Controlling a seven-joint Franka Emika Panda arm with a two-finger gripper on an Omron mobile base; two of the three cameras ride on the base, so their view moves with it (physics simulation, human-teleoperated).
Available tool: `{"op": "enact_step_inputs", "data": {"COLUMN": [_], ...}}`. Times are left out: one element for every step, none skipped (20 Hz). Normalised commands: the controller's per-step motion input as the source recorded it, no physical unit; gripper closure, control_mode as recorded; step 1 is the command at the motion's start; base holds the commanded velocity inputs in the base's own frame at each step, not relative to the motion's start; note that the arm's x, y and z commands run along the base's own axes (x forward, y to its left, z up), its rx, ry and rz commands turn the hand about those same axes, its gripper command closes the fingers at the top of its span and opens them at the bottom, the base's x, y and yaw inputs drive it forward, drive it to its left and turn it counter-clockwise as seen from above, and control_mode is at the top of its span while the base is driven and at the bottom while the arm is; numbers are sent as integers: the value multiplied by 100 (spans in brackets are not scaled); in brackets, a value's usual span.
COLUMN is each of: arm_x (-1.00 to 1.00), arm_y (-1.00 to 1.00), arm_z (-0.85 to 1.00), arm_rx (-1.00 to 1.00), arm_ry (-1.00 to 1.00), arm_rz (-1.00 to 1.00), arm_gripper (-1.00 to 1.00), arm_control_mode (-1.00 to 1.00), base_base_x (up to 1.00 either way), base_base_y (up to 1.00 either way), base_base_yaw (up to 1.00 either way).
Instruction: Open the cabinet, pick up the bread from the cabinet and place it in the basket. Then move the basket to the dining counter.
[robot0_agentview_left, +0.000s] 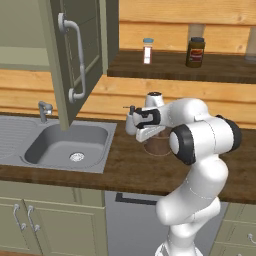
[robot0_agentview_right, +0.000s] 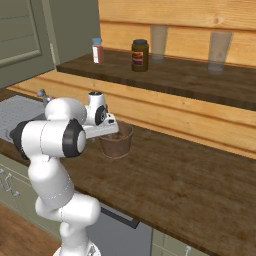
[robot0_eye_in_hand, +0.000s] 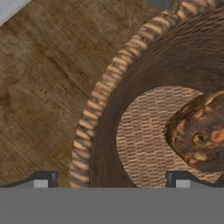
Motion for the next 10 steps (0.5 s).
{"op": "enact_step_inputs", "data": {"arm_x": [0, 0, 0, 0, 0, 0, 0, 0, 0, 0], "arm_y": [3, 1, 0, 0, 0, 1, 1, 2, 9, 0], "arm_z": [-19, -18, -15, -14, -14, -15, -14, -14, -24, -14], "arm_rx": [0, 0, 0, 0, 0, 0, 0, 0, 0, 2], "arm_ry": [0, 0, 0, 0, 0, 0, 0, 0, 7, 4], "arm_rz": [10, 11, 11, 11, 11, 11, 12, 12, 15, 11], "arm_gripper": [100, 100, 100, 100, 100, 100, 100, 100, 100, 100], "arm_control_mode": [-100, -100, -100, -100, -100, -100, -100, -100, -100, -100], "base_base_x": [0, 0, 0, 0, 0, 0, 0, 0, 0, 0], "base_base_y": [0, 0, 0, 0, 0, 0, 0, 0, 0, 0], "base_base_yaw": [0, 0, 0, 0, 0, 0, 0, 0, 0, 0]}}
